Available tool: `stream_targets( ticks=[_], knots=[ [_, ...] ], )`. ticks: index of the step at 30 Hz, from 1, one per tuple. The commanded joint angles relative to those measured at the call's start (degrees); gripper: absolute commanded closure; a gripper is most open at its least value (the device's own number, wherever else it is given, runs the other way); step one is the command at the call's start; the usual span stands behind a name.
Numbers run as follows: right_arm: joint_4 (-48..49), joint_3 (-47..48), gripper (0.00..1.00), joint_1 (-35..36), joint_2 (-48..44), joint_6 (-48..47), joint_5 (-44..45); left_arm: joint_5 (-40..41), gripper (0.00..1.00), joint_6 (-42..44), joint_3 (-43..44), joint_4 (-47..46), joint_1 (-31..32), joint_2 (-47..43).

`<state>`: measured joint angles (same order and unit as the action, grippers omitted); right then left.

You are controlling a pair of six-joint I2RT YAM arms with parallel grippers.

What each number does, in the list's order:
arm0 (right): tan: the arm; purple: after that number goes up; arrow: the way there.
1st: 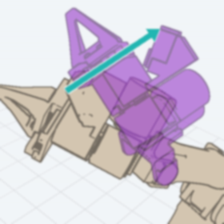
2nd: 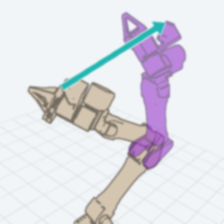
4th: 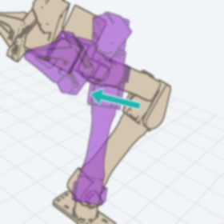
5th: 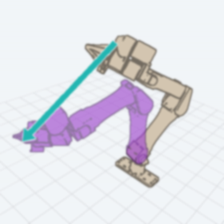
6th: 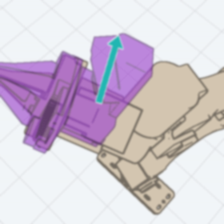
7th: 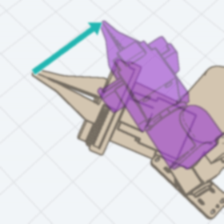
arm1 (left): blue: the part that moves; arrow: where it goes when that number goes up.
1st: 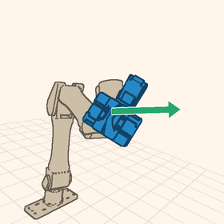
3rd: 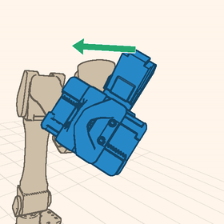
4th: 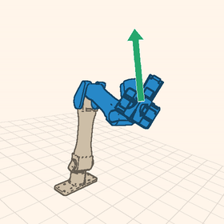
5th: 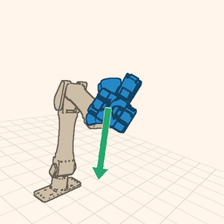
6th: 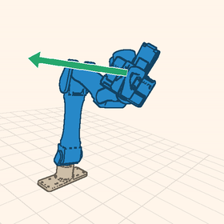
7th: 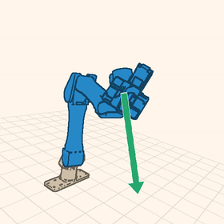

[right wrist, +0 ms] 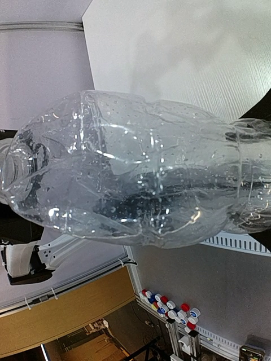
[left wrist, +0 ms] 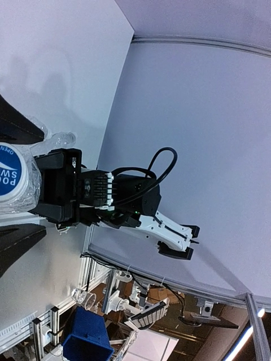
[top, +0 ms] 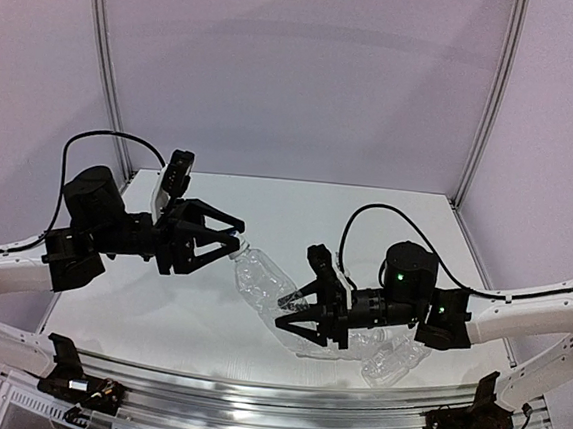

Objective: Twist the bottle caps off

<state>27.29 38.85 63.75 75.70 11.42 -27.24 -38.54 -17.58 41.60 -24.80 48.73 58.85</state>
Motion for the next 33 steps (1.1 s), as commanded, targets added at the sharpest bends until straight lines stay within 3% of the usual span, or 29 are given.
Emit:
stream_targets(
  ticks=[1, 5, 10, 16, 19, 23, 27, 33],
  knots=[
    [-0.6, 1.7, 0.70, 0.5, -0.7, -0.3, -0.5, -0.2, 0.54, 1.0, 0.4, 0.1, 0.4, -0.8],
    [-0.7, 1.5, 0.70, 0.5, -1.1, -0.3, -0.5, -0.3, 0.61, 1.1, 0.7, 0.3, 0.4, -0.3],
    [-0.6, 1.3, 0.71, 0.5, -1.6, -0.5, -0.2, 0.0, 0.81, 1.1, 1.2, 0.7, 0.5, 0.5],
    [-2.1, 1.4, 0.71, 0.5, -2.3, -0.3, 5.7, 2.2, 0.90, 0.2, 2.9, 2.6, 0.7, 2.1],
    [-6.6, 2.8, 0.72, 0.6, -2.1, 0.3, 19.4, 10.4, 0.90, -2.2, 5.4, 6.7, 1.2, 3.5],
    [-9.8, 3.3, 0.72, 0.6, -1.4, 0.0, 34.5, 28.7, 0.90, -6.8, 7.8, 11.1, 5.2, 5.8],
    [-11.0, 3.8, 0.73, 0.6, -1.1, 0.1, 35.9, 35.0, 0.90, -10.6, 9.1, 13.2, 5.7, 8.4],
    [-10.3, 3.1, 0.82, 0.6, -2.2, -0.3, 31.6, 33.0, 0.82, -10.4, 8.6, 12.3, 5.6, 8.1]
  ],
)
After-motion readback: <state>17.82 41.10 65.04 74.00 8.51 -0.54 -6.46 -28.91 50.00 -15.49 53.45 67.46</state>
